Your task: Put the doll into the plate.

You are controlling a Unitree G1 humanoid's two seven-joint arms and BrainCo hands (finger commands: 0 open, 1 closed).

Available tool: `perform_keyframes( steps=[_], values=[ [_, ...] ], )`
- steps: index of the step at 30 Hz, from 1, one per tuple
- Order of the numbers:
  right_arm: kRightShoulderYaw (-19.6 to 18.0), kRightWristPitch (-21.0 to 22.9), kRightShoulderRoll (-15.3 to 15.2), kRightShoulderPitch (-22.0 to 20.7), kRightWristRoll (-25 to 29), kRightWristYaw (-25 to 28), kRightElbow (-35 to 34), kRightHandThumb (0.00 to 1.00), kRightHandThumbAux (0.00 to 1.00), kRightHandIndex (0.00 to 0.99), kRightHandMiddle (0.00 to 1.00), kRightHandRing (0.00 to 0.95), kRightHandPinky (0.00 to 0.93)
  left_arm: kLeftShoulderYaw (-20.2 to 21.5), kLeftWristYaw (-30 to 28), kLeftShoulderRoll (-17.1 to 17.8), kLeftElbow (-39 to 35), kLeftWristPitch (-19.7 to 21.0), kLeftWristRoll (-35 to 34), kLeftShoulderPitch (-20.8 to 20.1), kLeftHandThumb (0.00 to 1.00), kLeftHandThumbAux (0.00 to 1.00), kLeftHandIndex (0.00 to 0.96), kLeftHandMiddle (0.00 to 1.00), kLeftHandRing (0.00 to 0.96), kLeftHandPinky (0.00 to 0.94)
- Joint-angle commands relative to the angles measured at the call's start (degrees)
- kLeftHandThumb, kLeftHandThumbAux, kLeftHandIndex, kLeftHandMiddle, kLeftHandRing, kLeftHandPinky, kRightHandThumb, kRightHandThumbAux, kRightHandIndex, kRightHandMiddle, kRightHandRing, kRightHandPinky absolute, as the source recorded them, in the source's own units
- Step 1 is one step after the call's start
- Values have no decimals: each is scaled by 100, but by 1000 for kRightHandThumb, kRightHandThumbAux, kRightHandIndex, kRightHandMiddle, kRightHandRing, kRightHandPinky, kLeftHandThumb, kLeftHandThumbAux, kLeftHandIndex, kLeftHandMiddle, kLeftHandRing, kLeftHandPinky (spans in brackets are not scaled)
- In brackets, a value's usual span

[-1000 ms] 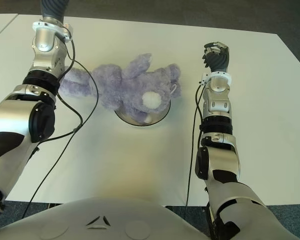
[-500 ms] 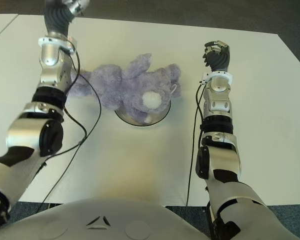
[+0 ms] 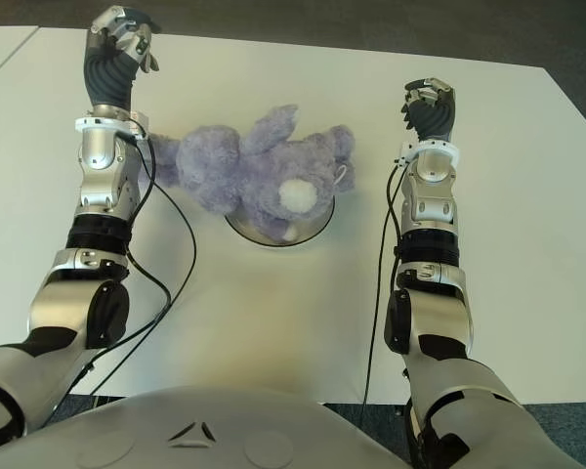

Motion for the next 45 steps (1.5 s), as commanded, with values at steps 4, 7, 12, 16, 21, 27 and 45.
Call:
perform_keyframes(
  steps=[4,7,12,16,21,27,45],
  values=[
    [-88,67,63,366,116,12,-345,716,714,435,714,730,740,90,67,-143,-211,131,-114,545,713,703,443,858,862,868],
    [-100,63,134,519,123,-22,-540,716,714,435,714,731,743,105,72,-184,-266,151,-141,625,714,702,443,860,866,869],
    [-115,75,222,697,120,-87,-776,716,714,435,711,729,738,131,82,-251,-354,186,-176,726,715,702,444,862,869,869],
    [-127,80,300,835,112,-170,-944,716,714,435,707,727,736,147,96,-325,-422,163,-189,831,715,702,444,862,869,869],
    [-155,151,491,1136,46,-426,-1340,715,714,434,704,727,737,171,200,-462,-566,154,-171,1026,715,702,444,864,870,871],
    [-146,280,637,1441,-17,-609,-1810,714,715,434,702,729,741,214,479,-580,-675,184,-104,1142,716,702,443,868,872,874],
    [-67,616,1228,2363,-88,-894,-3143,715,715,434,700,729,742,162,537,-640,-1084,425,-158,1689,715,702,443,871,879,879]
  ],
)
